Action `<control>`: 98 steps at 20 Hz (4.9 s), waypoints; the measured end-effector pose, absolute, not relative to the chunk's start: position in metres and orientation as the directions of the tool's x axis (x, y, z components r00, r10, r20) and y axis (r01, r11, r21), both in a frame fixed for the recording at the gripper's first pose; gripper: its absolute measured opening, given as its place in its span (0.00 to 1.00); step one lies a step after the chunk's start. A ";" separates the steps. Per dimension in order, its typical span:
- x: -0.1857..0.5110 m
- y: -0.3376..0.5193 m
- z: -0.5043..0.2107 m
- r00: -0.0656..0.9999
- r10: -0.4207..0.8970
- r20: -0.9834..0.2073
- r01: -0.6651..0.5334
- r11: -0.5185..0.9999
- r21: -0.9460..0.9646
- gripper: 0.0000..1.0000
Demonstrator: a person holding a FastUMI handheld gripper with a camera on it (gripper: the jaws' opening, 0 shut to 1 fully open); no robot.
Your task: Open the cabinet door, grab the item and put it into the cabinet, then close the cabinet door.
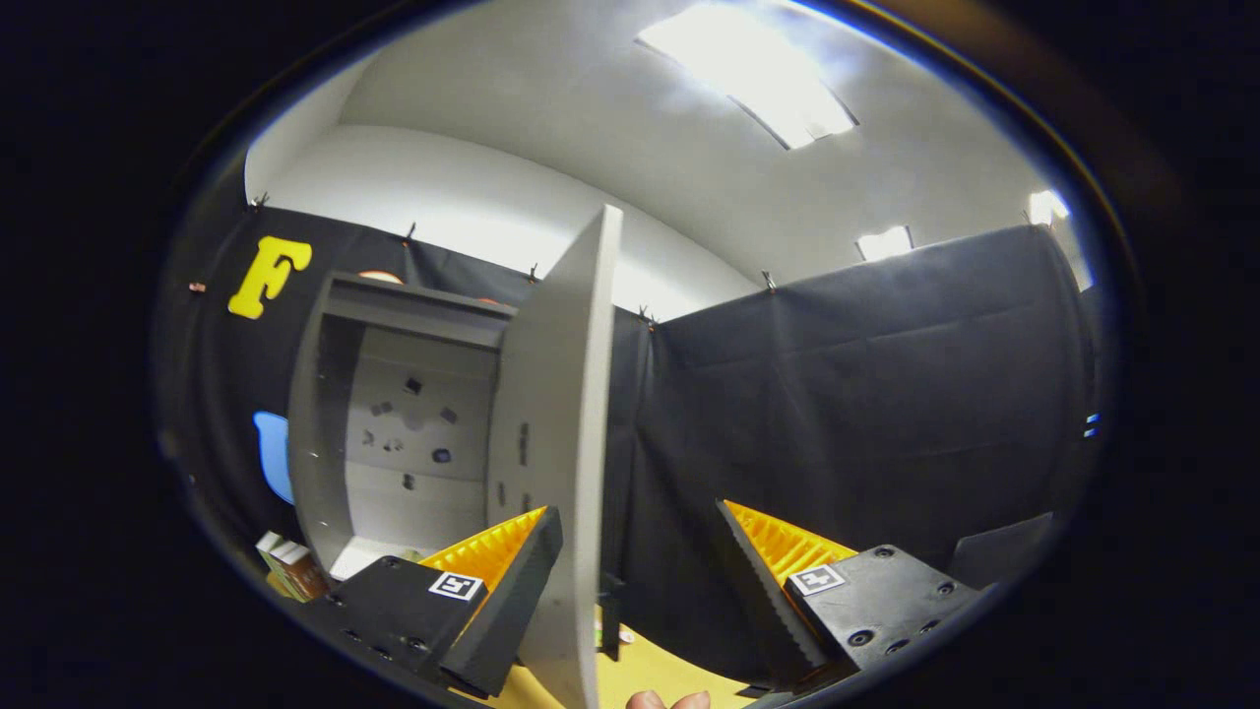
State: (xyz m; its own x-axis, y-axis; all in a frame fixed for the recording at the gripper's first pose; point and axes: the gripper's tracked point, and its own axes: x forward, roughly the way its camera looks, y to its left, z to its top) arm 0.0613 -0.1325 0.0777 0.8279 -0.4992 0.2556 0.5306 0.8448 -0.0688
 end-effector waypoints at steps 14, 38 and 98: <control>0.103 -0.157 -0.002 0.870 -0.492 0.028 0.493 0.868 -0.053 0.93; 0.157 0.074 -0.019 0.998 -0.033 -0.045 0.037 0.996 0.079 0.96; 0.141 0.127 -0.028 0.998 0.027 -0.061 -0.023 0.997 0.072 0.97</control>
State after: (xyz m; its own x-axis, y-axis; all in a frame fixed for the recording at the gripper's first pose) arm 0.1407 0.1274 -0.0284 0.9978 0.0271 -0.0610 -0.0227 0.9972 0.0717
